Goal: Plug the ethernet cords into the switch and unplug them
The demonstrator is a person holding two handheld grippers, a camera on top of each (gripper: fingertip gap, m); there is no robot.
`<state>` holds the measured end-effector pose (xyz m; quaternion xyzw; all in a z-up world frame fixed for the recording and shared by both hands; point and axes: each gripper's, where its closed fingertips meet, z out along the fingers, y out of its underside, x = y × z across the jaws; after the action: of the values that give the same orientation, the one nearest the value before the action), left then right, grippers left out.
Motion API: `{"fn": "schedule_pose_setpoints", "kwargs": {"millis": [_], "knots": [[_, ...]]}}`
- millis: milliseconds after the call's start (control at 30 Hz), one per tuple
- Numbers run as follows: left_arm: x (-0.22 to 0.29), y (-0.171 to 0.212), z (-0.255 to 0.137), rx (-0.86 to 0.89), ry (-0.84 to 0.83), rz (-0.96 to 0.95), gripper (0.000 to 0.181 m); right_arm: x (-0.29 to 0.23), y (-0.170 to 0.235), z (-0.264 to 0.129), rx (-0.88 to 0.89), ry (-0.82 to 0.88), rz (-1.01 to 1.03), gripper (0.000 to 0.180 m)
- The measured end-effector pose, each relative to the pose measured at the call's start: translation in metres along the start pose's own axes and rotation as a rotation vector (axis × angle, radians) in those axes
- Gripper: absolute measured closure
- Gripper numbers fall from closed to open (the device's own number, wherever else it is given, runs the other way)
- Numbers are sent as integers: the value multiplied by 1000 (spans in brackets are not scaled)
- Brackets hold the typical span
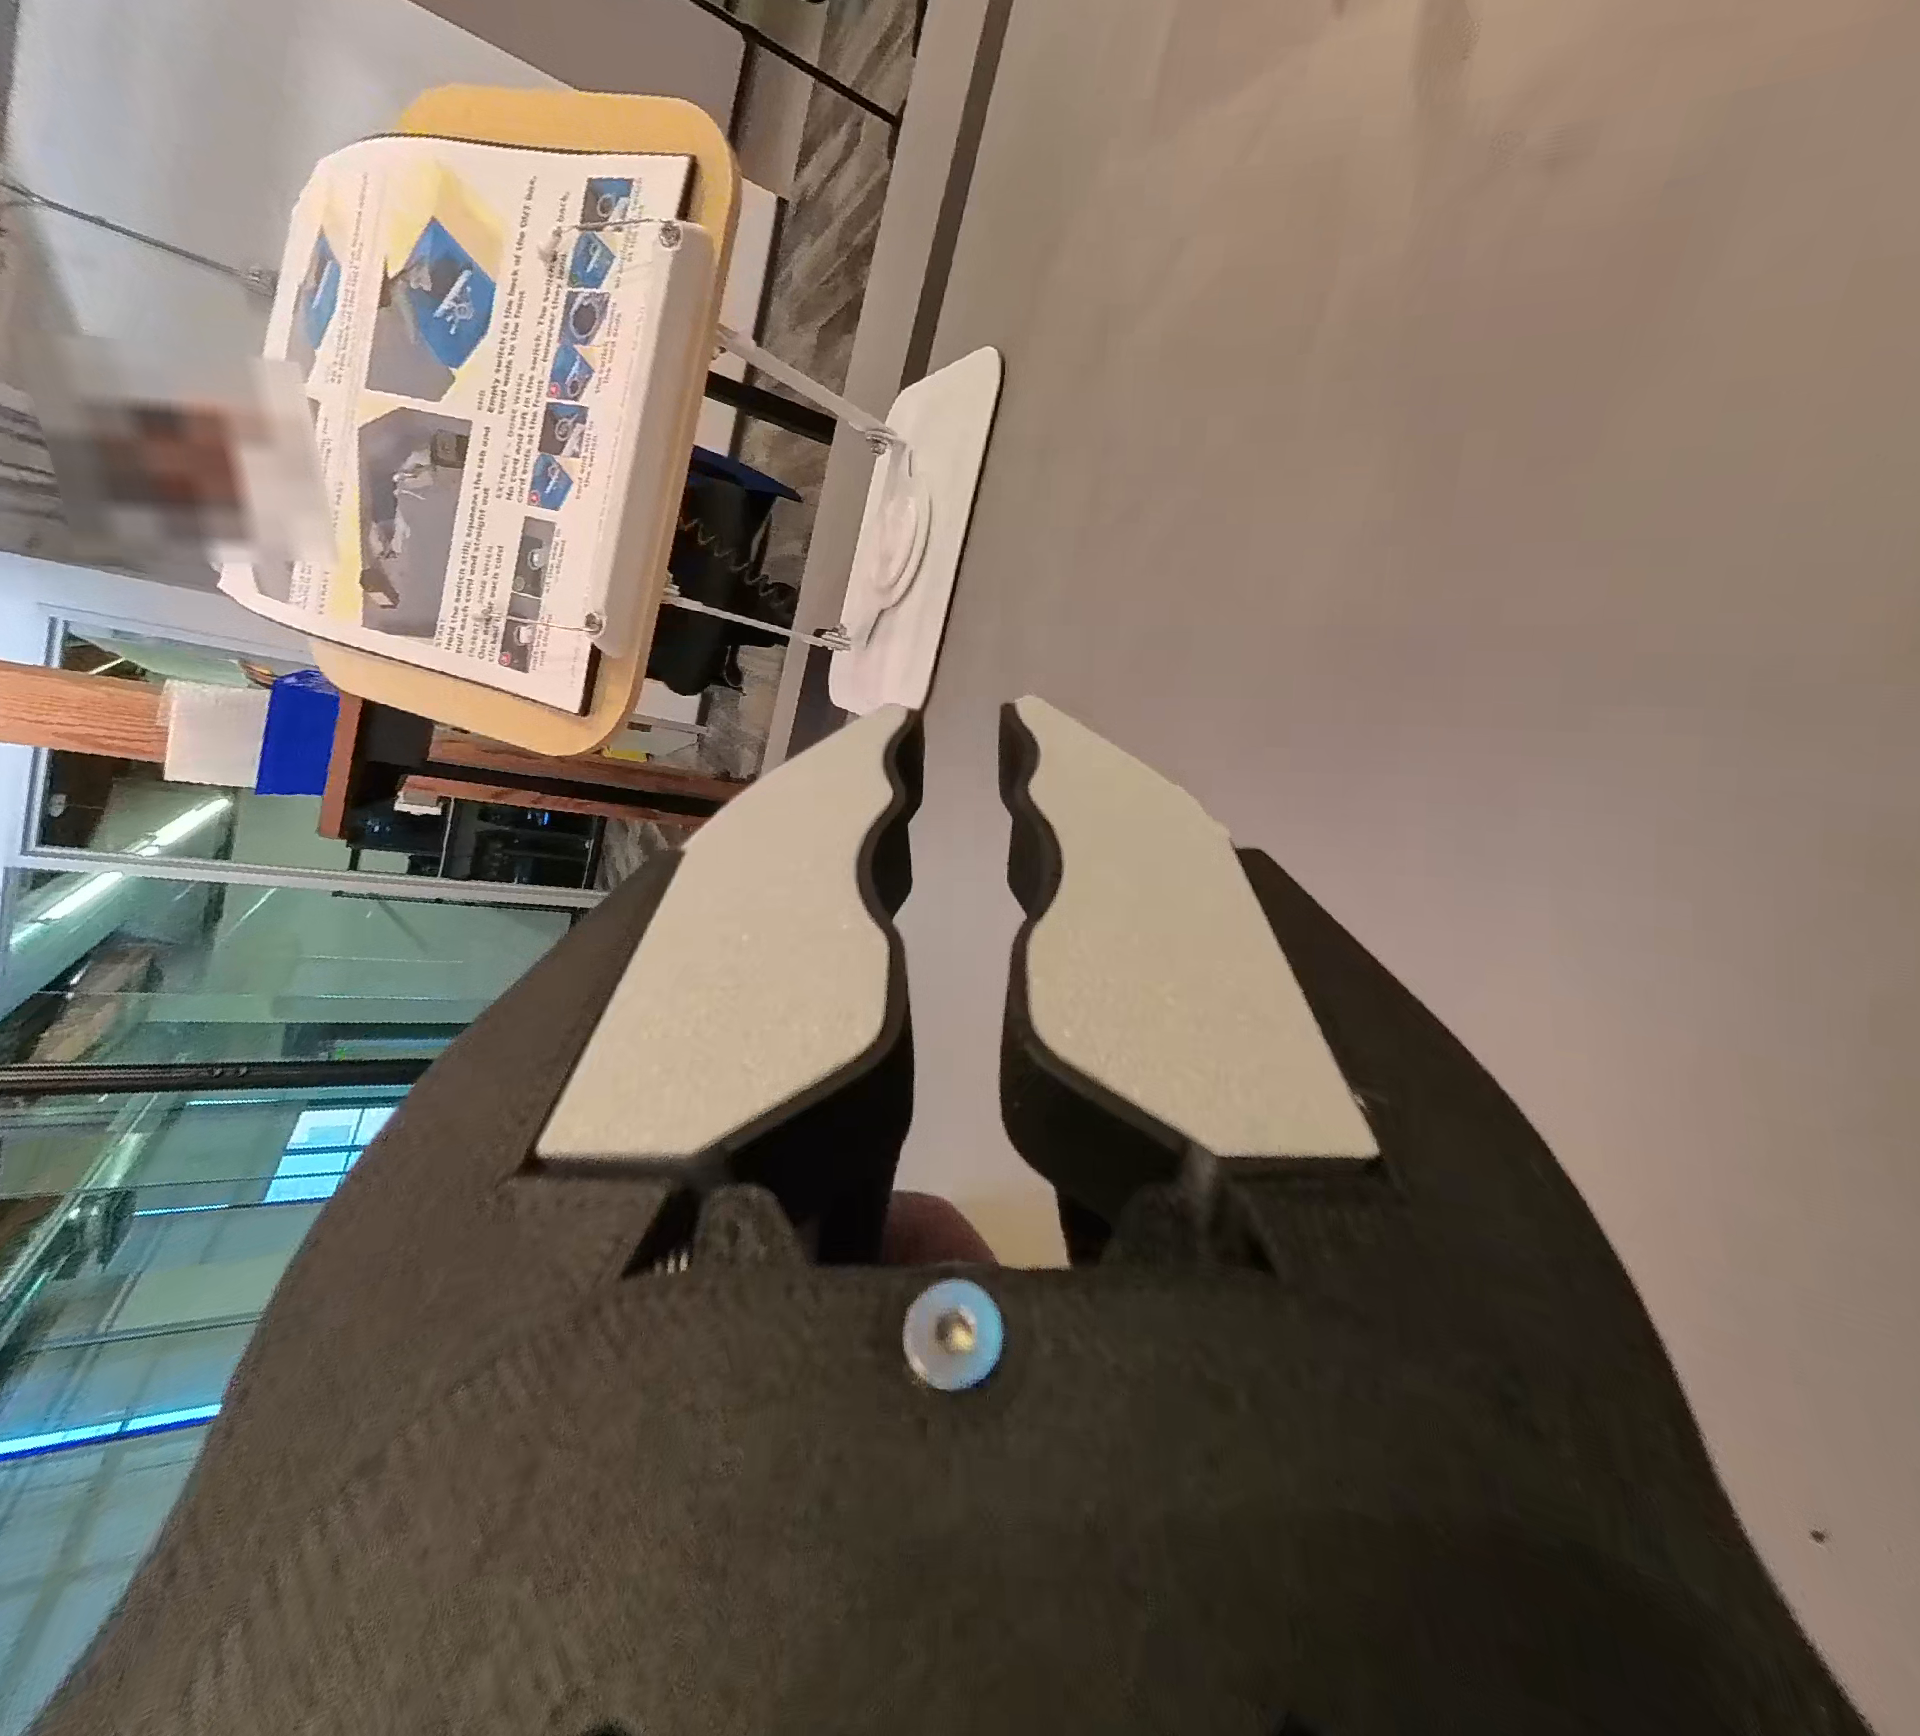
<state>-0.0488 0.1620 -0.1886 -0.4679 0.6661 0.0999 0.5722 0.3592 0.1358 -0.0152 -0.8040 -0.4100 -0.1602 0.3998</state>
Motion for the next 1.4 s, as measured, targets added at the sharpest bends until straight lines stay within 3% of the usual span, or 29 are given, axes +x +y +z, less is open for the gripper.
{"fn": "schedule_pose_setpoints", "kwargs": {"millis": [133,267,500,733,933,1200,1400], "knots": [[8,1,6,-2,26,0,167,9,61,10,-243,27,-110,119],[16,-1,10,-1,46,8,167,-7,95,39,-383,-38,-244,119],[30,0,13,-2,80,19,166,-56,133,100,-517,-239,-375,119],[37,2,15,0,98,19,166,-64,158,136,-591,-335,-389,118],[41,5,17,-3,108,21,165,-86,205,165,-748,-378,-425,118],[45,5,20,-3,119,27,165,-109,218,187,-892,-393,-466,119],[44,6,18,-2,118,32,165,-112,215,190,-884,-410,-344,119]]}}
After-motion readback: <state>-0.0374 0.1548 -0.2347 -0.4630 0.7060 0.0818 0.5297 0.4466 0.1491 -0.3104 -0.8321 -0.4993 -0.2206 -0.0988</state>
